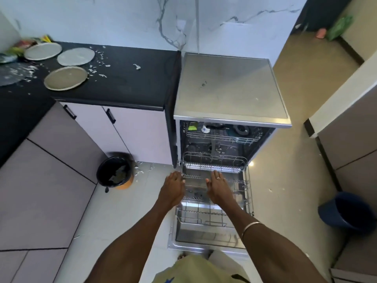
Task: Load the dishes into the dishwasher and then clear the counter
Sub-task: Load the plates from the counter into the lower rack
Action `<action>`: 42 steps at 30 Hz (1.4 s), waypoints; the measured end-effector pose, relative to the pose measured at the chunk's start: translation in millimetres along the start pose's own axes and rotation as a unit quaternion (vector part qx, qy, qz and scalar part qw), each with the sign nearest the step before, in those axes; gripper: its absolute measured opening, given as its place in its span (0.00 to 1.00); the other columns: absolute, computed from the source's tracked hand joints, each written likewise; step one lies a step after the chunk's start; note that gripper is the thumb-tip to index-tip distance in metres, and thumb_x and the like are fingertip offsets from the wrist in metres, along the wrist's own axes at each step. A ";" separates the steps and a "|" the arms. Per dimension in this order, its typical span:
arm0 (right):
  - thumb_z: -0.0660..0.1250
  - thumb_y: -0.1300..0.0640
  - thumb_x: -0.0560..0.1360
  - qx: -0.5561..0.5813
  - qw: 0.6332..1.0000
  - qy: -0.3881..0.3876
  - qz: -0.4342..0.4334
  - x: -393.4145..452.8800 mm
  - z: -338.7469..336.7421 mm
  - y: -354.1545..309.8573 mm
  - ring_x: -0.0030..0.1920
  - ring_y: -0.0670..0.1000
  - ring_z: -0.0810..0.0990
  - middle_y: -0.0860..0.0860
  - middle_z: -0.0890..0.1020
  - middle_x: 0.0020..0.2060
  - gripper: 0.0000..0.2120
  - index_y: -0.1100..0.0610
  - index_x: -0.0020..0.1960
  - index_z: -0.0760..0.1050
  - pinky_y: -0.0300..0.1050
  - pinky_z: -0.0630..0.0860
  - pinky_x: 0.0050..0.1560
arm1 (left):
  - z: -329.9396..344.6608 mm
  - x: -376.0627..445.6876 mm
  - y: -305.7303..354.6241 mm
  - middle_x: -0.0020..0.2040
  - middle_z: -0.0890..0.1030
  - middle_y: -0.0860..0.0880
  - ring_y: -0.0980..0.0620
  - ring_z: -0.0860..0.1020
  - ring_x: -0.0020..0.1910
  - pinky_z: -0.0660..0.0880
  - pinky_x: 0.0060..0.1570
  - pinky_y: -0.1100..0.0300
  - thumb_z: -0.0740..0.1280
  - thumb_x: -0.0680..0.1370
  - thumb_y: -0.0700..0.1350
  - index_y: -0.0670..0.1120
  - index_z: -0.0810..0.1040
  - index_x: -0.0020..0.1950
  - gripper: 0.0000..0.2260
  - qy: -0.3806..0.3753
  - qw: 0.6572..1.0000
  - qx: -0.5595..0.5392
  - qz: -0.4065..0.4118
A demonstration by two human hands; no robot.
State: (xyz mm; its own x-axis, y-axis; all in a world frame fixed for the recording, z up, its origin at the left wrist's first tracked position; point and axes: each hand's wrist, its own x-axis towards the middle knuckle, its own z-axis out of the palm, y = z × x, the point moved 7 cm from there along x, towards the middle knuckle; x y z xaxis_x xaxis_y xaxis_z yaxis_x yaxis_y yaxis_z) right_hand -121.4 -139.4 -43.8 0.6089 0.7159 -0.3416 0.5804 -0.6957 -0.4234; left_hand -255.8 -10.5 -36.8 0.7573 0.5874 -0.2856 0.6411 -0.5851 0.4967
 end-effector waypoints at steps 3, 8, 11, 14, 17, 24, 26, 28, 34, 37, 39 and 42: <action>0.47 0.48 0.84 0.006 1.000 -0.004 -0.021 20.6 6.2 -20.1 0.78 0.59 0.53 0.60 0.57 0.78 0.27 0.62 0.78 0.54 0.54 0.53 0.78 | -21.0 6.9 -18.4 0.79 0.58 0.42 0.44 0.54 0.79 0.47 0.76 0.55 0.49 0.85 0.49 0.40 0.56 0.78 0.23 0.013 1.000 -0.002 -0.011; 0.48 0.53 0.85 -0.012 0.997 -0.010 -0.081 69.2 2.8 -65.6 0.79 0.58 0.52 0.60 0.56 0.78 0.25 0.64 0.78 0.54 0.51 0.51 0.77 | -64.3 28.4 -61.8 0.79 0.57 0.41 0.45 0.54 0.79 0.46 0.76 0.54 0.49 0.85 0.48 0.39 0.55 0.78 0.23 0.055 0.996 -0.009 -0.065; 0.49 0.54 0.85 -0.029 0.991 -0.017 -0.131 99.5 -1.4 -105.1 0.79 0.59 0.50 0.60 0.56 0.78 0.25 0.64 0.78 0.53 0.53 0.50 0.78 | -100.9 34.0 -86.4 0.78 0.58 0.40 0.45 0.54 0.78 0.47 0.76 0.54 0.46 0.84 0.49 0.38 0.56 0.78 0.25 0.090 0.991 -0.007 -0.098; 0.51 0.55 0.84 -0.038 0.985 -0.004 -0.170 128.6 -7.5 -153.6 0.78 0.59 0.52 0.59 0.56 0.78 0.25 0.63 0.78 0.53 0.54 0.52 0.78 | -133.8 39.1 -118.9 0.78 0.58 0.40 0.44 0.54 0.78 0.49 0.76 0.52 0.43 0.83 0.49 0.39 0.56 0.78 0.26 0.128 0.983 -0.004 -0.130; 0.52 0.54 0.84 -0.060 0.977 -0.005 -0.206 152.7 -2.5 -205.1 0.78 0.59 0.52 0.59 0.57 0.78 0.25 0.64 0.78 0.54 0.54 0.53 0.77 | -163.1 44.5 -158.0 0.77 0.61 0.39 0.42 0.57 0.77 0.53 0.76 0.50 0.38 0.80 0.50 0.38 0.59 0.77 0.29 0.159 0.975 0.014 -0.156; 0.50 0.52 0.85 -0.076 0.973 0.021 -0.217 211.9 12.1 -320.3 0.78 0.60 0.53 0.59 0.55 0.78 0.27 0.64 0.78 0.53 0.52 0.54 0.76 | -233.7 59.9 -230.3 0.75 0.65 0.36 0.39 0.62 0.75 0.58 0.75 0.47 0.43 0.82 0.49 0.35 0.64 0.74 0.27 0.186 0.970 0.002 -0.157; 0.51 0.51 0.84 -0.063 0.976 0.035 -0.207 229.4 20.9 -359.5 0.78 0.61 0.54 0.59 0.56 0.78 0.27 0.63 0.78 0.53 0.53 0.56 0.76 | -256.9 64.8 -260.0 0.79 0.57 0.40 0.43 0.54 0.78 0.50 0.77 0.51 0.47 0.85 0.46 0.38 0.56 0.78 0.23 0.182 0.970 -0.006 -0.160; 0.52 0.51 0.84 -0.038 0.980 0.036 -0.192 241.9 25.8 -400.0 0.76 0.61 0.59 0.60 0.59 0.77 0.26 0.63 0.78 0.55 0.55 0.61 0.76 | -281.5 67.9 -289.1 0.80 0.55 0.42 0.44 0.51 0.79 0.49 0.77 0.52 0.48 0.86 0.46 0.39 0.54 0.79 0.22 0.174 0.973 -0.016 -0.153; 0.54 0.54 0.83 0.024 0.983 0.056 -0.173 272.0 27.5 -514.2 0.77 0.61 0.57 0.61 0.60 0.76 0.26 0.65 0.77 0.57 0.55 0.58 0.76 | -383.3 86.8 -370.1 0.78 0.59 0.39 0.43 0.57 0.77 0.52 0.77 0.50 0.50 0.85 0.46 0.38 0.57 0.77 0.22 0.193 0.972 0.028 -0.133; 0.52 0.54 0.84 0.015 0.983 0.052 -0.176 282.2 28.9 -552.0 0.78 0.61 0.52 0.60 0.56 0.78 0.26 0.65 0.78 0.54 0.55 0.53 0.78 | -424.5 100.6 -394.3 0.76 0.62 0.38 0.42 0.58 0.77 0.53 0.76 0.49 0.51 0.85 0.45 0.37 0.60 0.76 0.21 0.210 0.968 0.037 -0.128; 0.52 0.54 0.84 0.012 0.982 0.051 -0.184 292.0 23.7 -570.7 0.79 0.60 0.51 0.59 0.56 0.78 0.26 0.64 0.78 0.53 0.54 0.53 0.78 | -443.7 112.4 -406.1 0.75 0.64 0.37 0.42 0.59 0.76 0.53 0.76 0.49 0.52 0.84 0.44 0.37 0.61 0.75 0.21 0.219 0.967 0.049 -0.124; 0.53 0.53 0.84 0.017 0.979 0.063 -0.192 315.9 16.0 -595.6 0.78 0.58 0.55 0.59 0.59 0.77 0.26 0.63 0.78 0.55 0.54 0.58 0.76 | -463.3 135.0 -422.1 0.76 0.62 0.37 0.41 0.58 0.77 0.53 0.75 0.49 0.52 0.84 0.42 0.37 0.60 0.76 0.21 0.216 0.966 0.071 -0.124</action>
State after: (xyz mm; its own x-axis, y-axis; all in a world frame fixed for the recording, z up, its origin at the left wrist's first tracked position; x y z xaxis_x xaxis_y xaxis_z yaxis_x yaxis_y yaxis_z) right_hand -283.3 502.0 87.0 0.4125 0.9097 -0.0473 0.7621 -0.3731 -0.5291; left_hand -482.0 574.9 94.8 0.4759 0.8795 0.0024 0.8293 -0.4497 0.3316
